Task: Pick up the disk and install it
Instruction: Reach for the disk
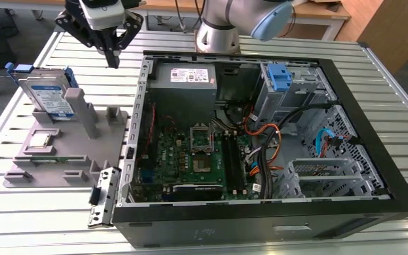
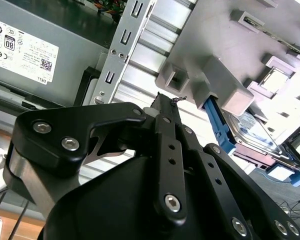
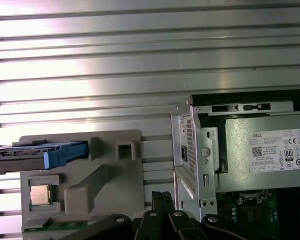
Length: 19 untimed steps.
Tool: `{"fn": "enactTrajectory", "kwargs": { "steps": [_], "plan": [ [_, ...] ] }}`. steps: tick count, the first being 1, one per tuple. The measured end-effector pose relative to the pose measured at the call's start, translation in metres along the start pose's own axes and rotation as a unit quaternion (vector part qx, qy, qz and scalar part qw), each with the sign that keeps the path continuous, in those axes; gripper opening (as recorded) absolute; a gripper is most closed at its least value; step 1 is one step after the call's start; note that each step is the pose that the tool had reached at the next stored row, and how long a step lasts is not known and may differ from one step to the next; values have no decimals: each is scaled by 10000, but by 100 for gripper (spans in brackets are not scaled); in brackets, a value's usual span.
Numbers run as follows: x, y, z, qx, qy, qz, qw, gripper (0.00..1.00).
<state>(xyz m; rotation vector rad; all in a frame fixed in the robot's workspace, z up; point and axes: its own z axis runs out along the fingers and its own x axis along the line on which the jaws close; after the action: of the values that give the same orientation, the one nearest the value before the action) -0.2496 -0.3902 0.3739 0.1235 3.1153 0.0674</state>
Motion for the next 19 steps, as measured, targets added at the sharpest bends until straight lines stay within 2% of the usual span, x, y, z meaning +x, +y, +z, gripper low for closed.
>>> {"fn": "enactTrajectory", "kwargs": {
  "steps": [15,19],
  "plan": [
    [17,3,0,0,0,1,10000,10],
    [47,1,2,0,0,1,10000,10]
  ]
}}
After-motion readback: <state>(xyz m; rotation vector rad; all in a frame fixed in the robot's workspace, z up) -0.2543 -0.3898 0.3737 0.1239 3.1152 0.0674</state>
